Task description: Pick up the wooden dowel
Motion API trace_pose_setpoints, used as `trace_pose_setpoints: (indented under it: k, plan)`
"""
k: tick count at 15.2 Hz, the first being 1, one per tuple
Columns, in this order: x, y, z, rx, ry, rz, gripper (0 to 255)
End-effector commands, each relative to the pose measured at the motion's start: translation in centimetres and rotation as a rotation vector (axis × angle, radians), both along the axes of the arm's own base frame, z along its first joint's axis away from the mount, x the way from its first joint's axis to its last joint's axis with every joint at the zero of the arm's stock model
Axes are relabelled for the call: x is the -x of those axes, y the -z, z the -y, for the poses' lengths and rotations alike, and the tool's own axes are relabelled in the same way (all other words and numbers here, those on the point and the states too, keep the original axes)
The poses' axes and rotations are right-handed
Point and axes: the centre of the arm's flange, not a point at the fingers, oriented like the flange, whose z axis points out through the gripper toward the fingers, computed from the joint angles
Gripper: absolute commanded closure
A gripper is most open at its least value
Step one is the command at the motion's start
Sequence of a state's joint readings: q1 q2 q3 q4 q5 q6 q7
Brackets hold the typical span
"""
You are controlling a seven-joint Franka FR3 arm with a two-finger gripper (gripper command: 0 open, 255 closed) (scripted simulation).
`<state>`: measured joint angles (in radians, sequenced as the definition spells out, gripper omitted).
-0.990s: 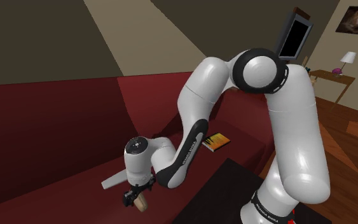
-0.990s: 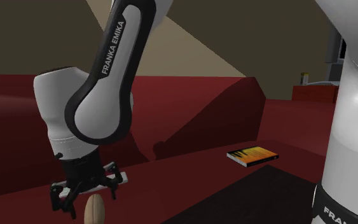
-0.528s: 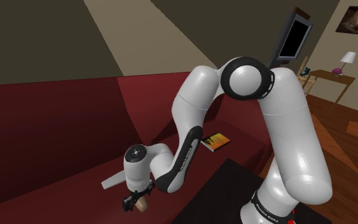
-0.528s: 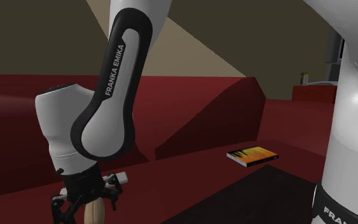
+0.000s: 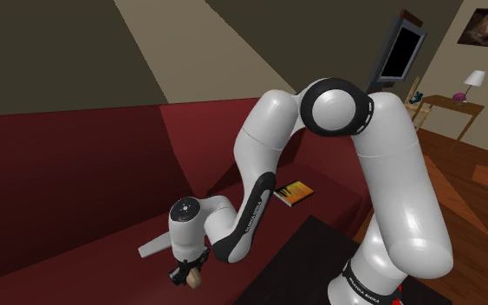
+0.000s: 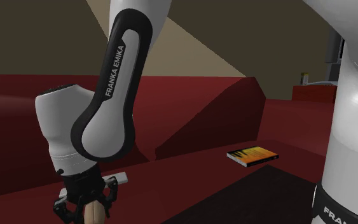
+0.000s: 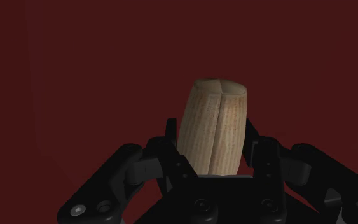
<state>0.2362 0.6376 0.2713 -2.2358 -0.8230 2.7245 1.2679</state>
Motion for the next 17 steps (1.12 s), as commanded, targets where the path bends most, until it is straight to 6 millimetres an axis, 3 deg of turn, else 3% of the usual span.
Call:
trace_pose_setpoints:
  k: [1, 17]
  plan:
    - [0.0, 0.0, 0.0, 0.0, 0.0, 0.0, 255]
    - [0.0, -7.9, 0.0, 0.0, 0.0, 0.0, 255]
